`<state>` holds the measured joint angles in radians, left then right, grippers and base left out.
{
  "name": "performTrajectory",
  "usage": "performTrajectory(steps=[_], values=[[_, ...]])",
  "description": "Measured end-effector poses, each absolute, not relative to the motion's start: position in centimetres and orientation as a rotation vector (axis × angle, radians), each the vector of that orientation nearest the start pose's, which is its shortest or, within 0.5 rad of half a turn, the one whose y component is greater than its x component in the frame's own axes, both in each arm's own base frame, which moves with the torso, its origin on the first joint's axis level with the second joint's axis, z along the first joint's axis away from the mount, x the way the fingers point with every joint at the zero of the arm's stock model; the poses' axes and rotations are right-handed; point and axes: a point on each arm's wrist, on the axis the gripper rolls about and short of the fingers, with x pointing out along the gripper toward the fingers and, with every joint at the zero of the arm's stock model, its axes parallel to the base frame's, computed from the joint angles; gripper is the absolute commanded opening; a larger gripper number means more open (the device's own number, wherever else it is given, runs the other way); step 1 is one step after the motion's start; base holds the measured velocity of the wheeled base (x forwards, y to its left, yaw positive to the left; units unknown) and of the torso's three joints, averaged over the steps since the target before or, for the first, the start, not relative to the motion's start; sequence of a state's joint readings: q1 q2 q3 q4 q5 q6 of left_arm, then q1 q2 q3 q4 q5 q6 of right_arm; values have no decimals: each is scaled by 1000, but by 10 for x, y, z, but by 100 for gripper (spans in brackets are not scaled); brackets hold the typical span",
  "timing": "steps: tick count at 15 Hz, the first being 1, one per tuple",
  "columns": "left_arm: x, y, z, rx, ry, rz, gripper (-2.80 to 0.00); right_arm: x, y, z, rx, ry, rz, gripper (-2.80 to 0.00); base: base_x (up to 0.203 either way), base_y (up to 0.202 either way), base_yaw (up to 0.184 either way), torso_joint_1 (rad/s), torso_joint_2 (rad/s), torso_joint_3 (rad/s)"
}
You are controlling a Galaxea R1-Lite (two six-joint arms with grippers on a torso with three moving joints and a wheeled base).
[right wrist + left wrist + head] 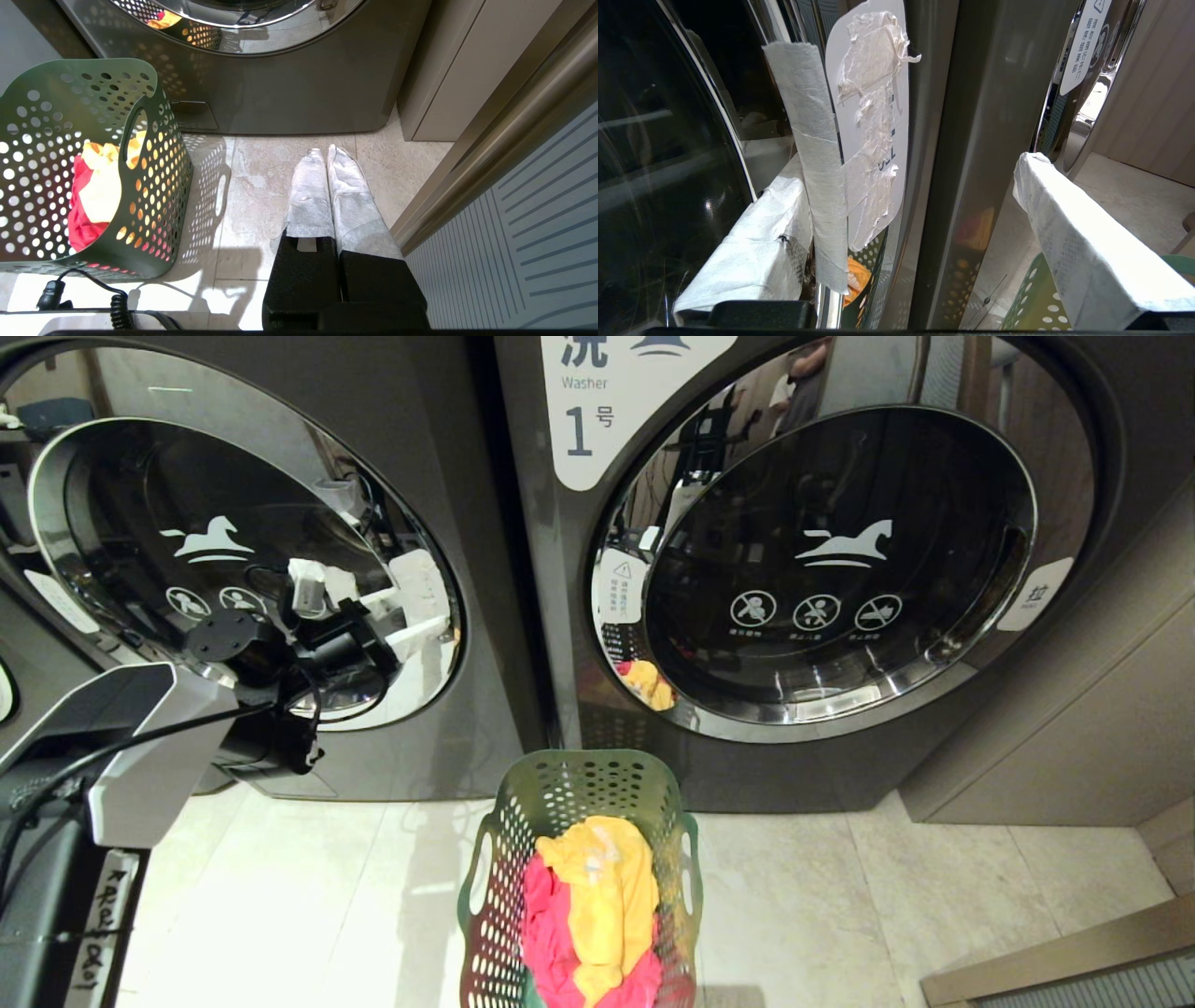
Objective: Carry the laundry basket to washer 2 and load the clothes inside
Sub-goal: Open the lid of the washing machine
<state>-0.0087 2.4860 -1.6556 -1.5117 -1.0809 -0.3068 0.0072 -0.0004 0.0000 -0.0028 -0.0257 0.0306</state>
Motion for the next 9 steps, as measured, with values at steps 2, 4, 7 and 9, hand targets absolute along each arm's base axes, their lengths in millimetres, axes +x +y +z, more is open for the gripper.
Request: performTrajectory(steps=[2, 4, 7, 9], values=[[480, -28, 162, 95, -443, -1131, 0, -23, -1, 76, 31, -3, -18, -280, 0, 0, 0, 0, 0, 0], [476, -31, 161, 80, -424, -1142, 0, -23, -1, 76, 31, -3, -18, -280, 0, 0, 0, 0, 0, 0], [470, -35, 158, 46, -377, -1170, 0, -23, -1, 76, 31, -3, -18, -280, 0, 0, 0, 0, 0, 0], [468, -35, 157, 41, -365, -1174, 0, -23, -1, 76, 31, -3, -18, -280, 0, 0, 0, 0, 0, 0]])
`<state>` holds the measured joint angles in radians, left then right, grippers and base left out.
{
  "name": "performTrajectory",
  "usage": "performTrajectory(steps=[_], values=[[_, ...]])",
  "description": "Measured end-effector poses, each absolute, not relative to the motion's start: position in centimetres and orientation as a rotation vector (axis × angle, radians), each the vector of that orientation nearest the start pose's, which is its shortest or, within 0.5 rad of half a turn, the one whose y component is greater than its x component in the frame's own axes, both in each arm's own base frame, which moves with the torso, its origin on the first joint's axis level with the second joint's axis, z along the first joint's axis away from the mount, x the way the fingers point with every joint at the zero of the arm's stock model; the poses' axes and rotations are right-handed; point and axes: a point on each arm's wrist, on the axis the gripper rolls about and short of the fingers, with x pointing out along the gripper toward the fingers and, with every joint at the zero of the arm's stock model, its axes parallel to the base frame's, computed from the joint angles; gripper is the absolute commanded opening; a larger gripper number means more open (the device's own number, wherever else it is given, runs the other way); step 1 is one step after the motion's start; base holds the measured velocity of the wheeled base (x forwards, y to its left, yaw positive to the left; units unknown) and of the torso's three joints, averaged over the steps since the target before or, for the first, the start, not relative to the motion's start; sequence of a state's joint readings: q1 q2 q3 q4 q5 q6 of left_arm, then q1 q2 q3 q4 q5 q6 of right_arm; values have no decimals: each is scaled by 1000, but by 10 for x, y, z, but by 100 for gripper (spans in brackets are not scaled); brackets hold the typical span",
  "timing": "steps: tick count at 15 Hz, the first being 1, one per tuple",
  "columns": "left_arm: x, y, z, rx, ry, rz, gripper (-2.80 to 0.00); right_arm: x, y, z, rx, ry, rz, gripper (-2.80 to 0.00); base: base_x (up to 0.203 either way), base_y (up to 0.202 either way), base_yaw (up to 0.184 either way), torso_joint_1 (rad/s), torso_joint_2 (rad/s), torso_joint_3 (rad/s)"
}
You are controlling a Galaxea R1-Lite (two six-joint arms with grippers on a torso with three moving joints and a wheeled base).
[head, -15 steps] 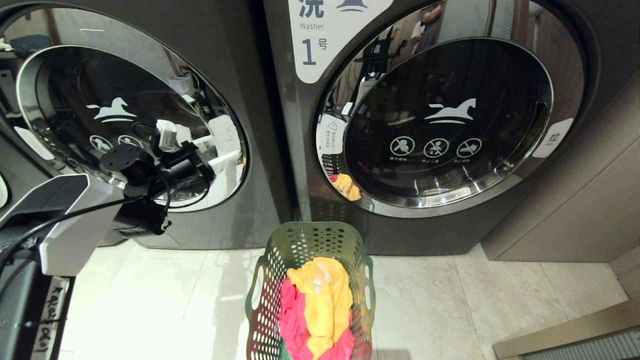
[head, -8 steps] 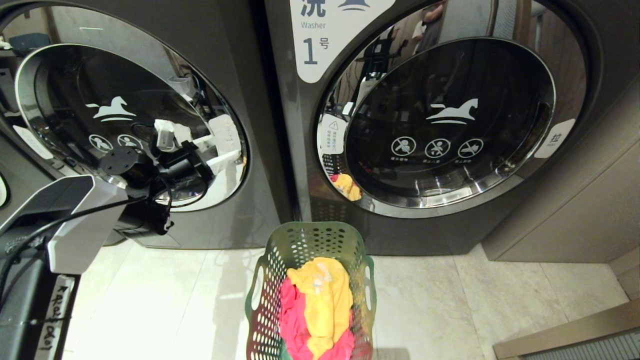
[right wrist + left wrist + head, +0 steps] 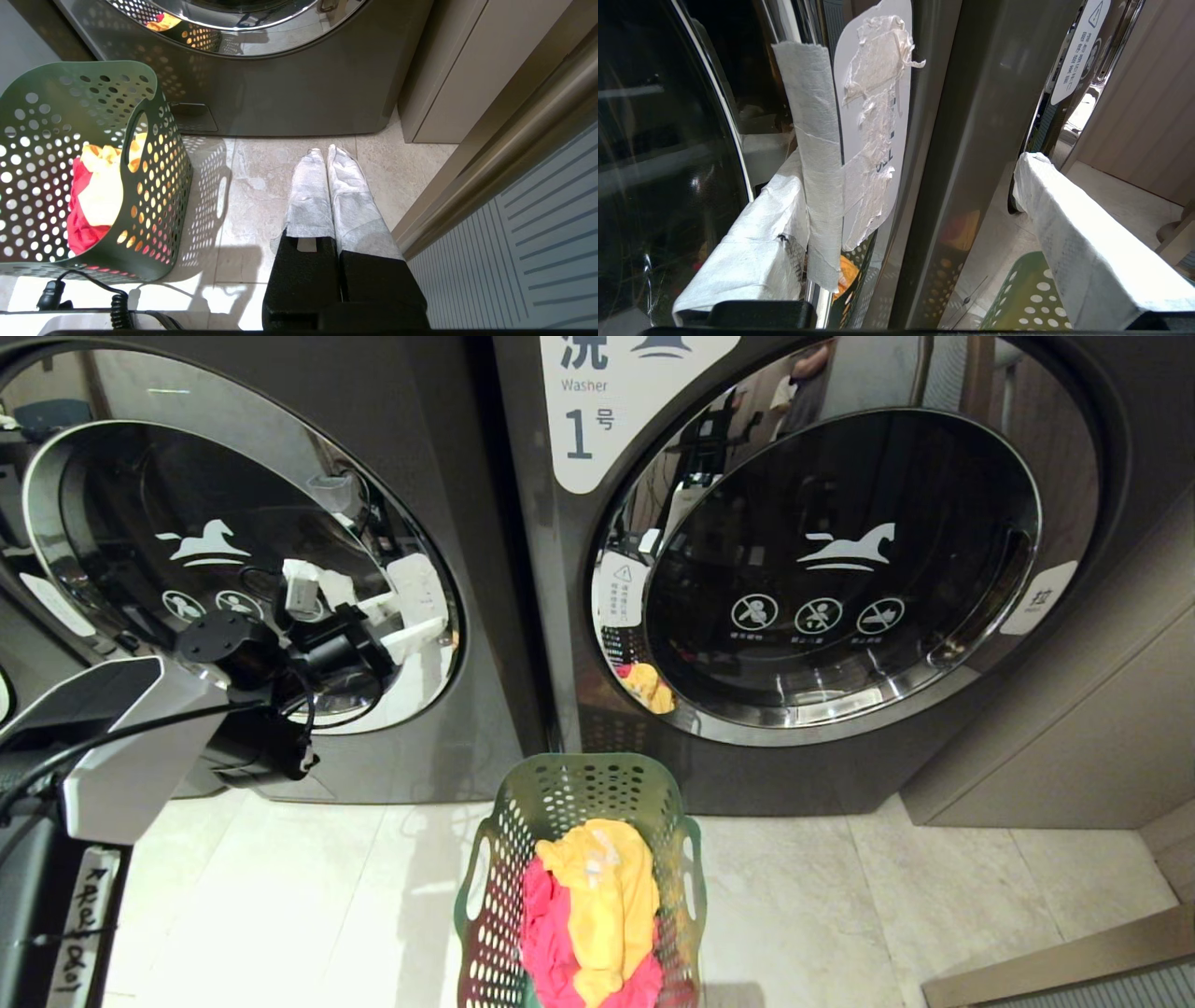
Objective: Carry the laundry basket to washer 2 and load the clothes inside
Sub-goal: Open the lid of the washing machine
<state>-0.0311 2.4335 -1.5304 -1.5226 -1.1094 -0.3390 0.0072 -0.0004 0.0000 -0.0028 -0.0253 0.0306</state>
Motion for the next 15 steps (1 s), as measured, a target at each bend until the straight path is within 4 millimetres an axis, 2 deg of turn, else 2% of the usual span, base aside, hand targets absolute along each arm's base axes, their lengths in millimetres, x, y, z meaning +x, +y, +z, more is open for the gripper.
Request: performTrajectory(steps=[15], values=[[454, -35, 150, 43, -299, -1232, 0, -23, -1, 76, 31, -3, -18, -280, 0, 0, 0, 0, 0, 0]])
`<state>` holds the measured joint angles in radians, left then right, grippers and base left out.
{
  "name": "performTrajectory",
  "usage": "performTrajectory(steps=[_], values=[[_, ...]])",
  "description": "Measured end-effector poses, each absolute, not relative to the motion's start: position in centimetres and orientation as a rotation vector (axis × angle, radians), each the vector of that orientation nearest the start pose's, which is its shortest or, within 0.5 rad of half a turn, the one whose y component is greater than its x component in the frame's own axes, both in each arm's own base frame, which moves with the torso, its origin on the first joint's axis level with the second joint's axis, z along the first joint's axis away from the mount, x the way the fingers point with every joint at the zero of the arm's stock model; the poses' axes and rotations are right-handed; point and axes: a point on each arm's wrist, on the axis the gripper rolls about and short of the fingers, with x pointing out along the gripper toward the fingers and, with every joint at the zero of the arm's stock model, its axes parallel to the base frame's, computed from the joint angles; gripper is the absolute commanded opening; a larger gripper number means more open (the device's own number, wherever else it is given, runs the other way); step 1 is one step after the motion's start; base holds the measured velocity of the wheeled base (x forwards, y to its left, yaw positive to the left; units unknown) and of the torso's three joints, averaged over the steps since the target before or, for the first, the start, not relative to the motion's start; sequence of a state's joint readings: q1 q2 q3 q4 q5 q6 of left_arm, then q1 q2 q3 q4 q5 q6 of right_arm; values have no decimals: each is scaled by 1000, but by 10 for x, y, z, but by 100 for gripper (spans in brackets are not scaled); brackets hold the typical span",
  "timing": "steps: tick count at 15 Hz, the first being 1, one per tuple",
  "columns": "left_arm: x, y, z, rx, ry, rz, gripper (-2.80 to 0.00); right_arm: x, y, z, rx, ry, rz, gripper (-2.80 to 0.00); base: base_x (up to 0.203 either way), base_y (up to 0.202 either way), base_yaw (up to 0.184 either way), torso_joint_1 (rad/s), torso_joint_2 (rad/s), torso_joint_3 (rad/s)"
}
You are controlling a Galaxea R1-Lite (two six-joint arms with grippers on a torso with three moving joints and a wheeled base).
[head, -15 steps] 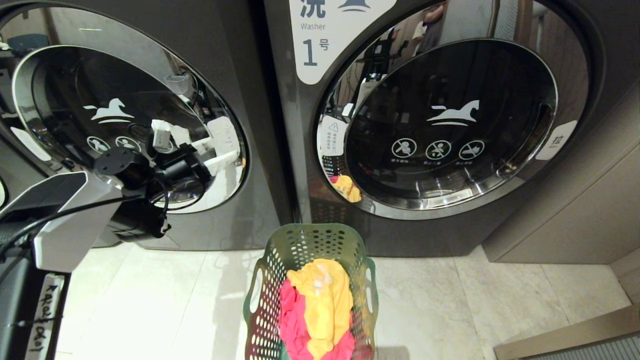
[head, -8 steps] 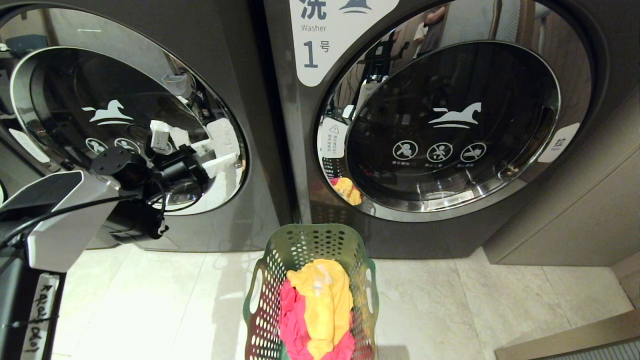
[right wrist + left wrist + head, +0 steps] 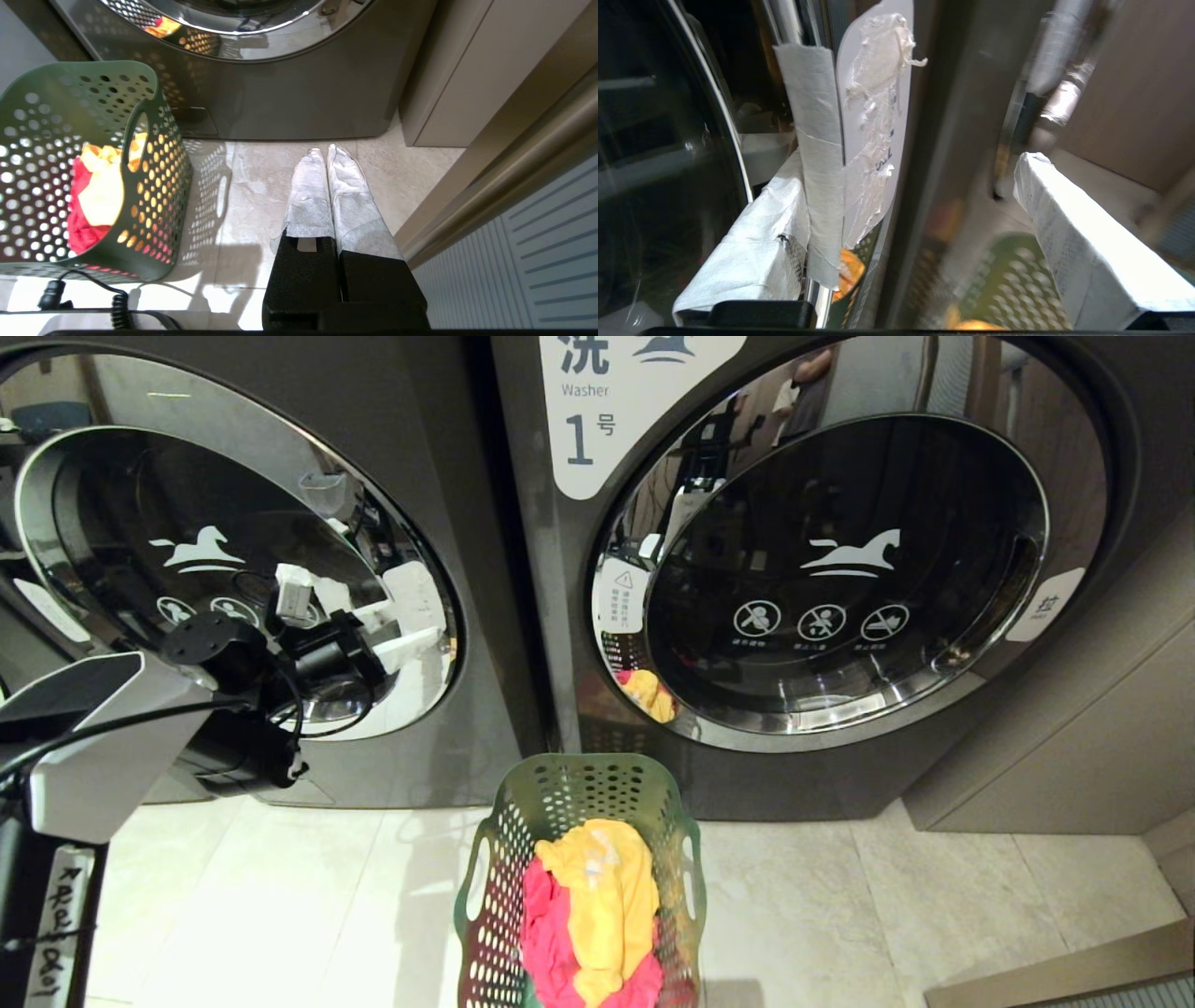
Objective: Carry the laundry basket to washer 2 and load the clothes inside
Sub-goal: Open the lid of the washing machine
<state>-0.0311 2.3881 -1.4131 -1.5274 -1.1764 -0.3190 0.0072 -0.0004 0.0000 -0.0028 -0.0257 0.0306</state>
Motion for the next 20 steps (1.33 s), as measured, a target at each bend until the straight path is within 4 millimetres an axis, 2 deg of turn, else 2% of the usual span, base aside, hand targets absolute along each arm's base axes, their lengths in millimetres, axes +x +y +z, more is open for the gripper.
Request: performTrajectory(steps=[5, 7, 15, 20], values=[[453, -34, 151, 40, -294, -1231, 0, -23, -1, 76, 30, -3, -18, -280, 0, 0, 0, 0, 0, 0], [453, -27, 151, 40, -293, -1211, 0, -23, -1, 76, 31, -3, -17, -280, 0, 0, 0, 0, 0, 0], [451, 49, 154, 63, -287, -1049, 0, -23, -1, 76, 31, -3, -18, -280, 0, 0, 0, 0, 0, 0], [446, 78, 157, 65, -285, -981, 0, -23, -1, 76, 31, -3, -18, -280, 0, 0, 0, 0, 0, 0]])
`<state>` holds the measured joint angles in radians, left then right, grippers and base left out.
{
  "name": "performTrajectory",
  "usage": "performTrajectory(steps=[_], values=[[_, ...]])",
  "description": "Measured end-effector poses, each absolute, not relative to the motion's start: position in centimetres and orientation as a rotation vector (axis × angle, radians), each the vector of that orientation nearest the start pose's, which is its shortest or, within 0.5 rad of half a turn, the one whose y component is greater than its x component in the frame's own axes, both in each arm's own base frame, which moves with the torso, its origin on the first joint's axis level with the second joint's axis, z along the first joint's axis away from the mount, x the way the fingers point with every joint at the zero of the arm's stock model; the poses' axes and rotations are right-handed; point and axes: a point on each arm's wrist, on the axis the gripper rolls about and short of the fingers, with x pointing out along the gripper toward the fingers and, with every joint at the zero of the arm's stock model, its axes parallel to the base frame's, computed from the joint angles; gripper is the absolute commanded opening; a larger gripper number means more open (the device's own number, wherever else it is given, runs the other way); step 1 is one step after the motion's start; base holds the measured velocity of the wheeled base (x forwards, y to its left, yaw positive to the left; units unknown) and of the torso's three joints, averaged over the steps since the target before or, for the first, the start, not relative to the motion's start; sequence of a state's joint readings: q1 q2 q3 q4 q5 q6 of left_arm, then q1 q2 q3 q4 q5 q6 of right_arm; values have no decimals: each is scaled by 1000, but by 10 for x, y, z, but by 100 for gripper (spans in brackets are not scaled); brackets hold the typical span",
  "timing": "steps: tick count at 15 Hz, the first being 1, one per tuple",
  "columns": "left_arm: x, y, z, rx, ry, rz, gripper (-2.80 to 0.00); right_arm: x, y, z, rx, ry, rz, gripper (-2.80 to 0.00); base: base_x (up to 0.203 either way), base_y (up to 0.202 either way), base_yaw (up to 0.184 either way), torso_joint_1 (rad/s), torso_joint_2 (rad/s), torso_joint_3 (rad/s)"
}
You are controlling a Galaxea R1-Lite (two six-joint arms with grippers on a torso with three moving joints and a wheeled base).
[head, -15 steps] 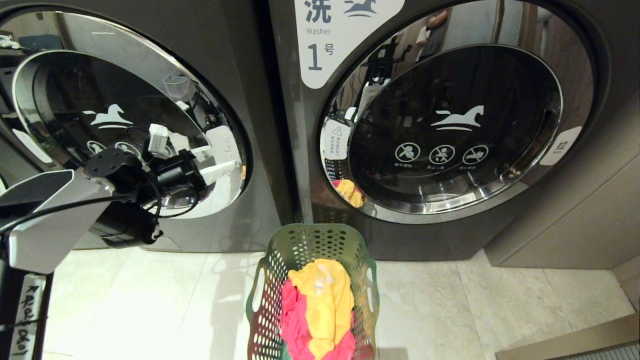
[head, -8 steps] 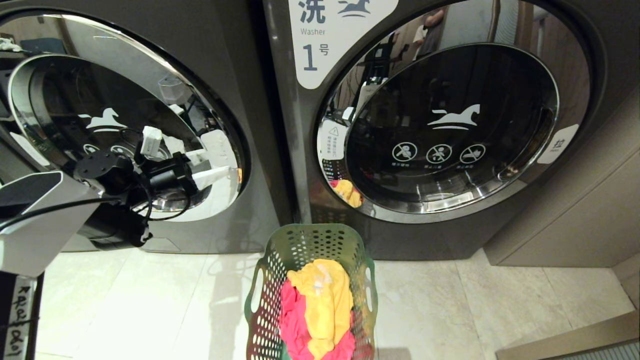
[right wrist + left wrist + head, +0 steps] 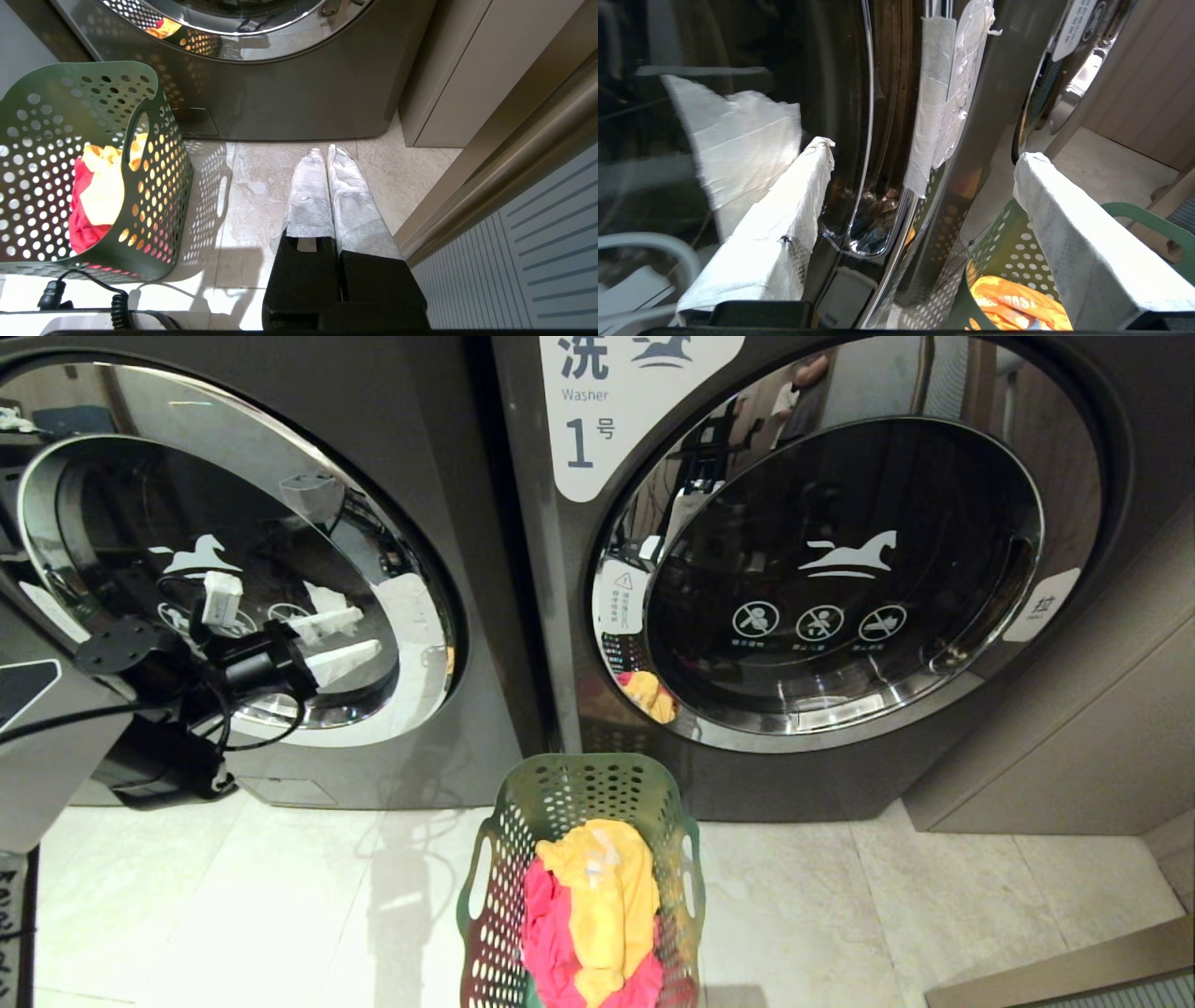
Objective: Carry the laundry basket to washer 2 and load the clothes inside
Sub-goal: Open the lid of the washing machine
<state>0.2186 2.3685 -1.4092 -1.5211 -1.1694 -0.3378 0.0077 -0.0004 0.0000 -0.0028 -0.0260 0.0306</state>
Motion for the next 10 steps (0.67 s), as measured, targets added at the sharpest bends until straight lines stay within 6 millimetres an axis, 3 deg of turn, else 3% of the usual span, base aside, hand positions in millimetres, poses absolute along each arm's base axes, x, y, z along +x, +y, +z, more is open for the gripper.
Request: performTrajectory(steps=[3, 5, 7, 10], values=[[431, 85, 176, 73, -295, -961, 0, -23, -1, 76, 31, -3, -19, -280, 0, 0, 0, 0, 0, 0], [407, 86, 201, 71, -302, -945, 0, -23, -1, 76, 31, -3, -19, -280, 0, 0, 0, 0, 0, 0], [368, 88, 233, 66, -311, -918, 0, -23, -1, 76, 31, -3, -18, -280, 0, 0, 0, 0, 0, 0], [288, 88, 274, 58, -321, -851, 0, -23, -1, 76, 31, -3, -19, -280, 0, 0, 0, 0, 0, 0]])
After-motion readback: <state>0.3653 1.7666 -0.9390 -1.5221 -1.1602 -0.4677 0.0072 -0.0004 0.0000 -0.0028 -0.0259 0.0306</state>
